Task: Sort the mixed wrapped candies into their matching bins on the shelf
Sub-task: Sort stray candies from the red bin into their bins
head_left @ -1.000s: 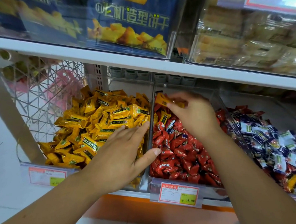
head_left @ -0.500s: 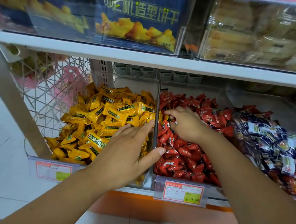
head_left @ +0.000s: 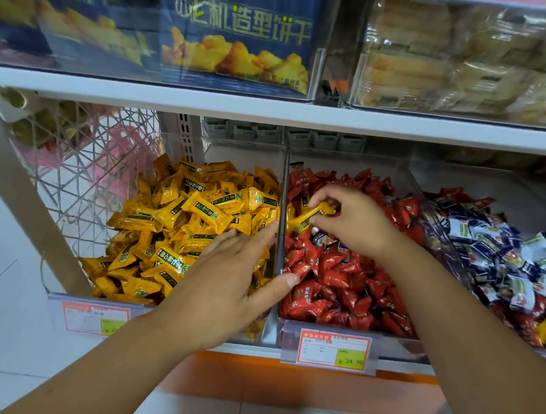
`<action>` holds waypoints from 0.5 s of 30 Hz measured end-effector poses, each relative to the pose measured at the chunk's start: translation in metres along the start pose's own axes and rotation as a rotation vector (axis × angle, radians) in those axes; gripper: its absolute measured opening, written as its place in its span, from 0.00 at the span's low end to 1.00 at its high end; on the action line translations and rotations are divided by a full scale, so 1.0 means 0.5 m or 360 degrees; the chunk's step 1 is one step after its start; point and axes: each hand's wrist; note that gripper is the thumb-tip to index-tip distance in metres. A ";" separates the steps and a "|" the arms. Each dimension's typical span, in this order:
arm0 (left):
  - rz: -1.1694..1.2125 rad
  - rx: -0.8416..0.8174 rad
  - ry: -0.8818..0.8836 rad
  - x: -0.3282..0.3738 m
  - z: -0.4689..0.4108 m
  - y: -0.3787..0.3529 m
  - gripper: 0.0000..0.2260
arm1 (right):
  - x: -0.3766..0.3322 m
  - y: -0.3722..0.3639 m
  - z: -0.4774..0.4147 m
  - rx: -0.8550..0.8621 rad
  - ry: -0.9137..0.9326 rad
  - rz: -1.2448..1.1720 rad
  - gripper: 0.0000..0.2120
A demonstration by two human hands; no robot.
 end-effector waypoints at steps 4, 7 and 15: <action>-0.0011 -0.0014 0.0000 0.001 0.002 0.000 0.41 | -0.027 0.039 0.001 0.0430 -0.0052 -0.0089 0.07; -0.0028 0.0001 -0.0028 -0.004 0.002 -0.004 0.40 | -0.079 0.040 0.003 0.0465 0.0066 -0.0571 0.11; -0.0016 0.0035 -0.0064 -0.015 0.007 -0.016 0.37 | -0.013 -0.040 -0.034 -0.0243 -0.0122 0.0254 0.18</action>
Point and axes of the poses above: each hand's wrist, its own z-axis away from the middle knuckle, its own y-axis out of the back of the hand, x = y × z, and after that the axes turned 1 degree about -y, right-handed
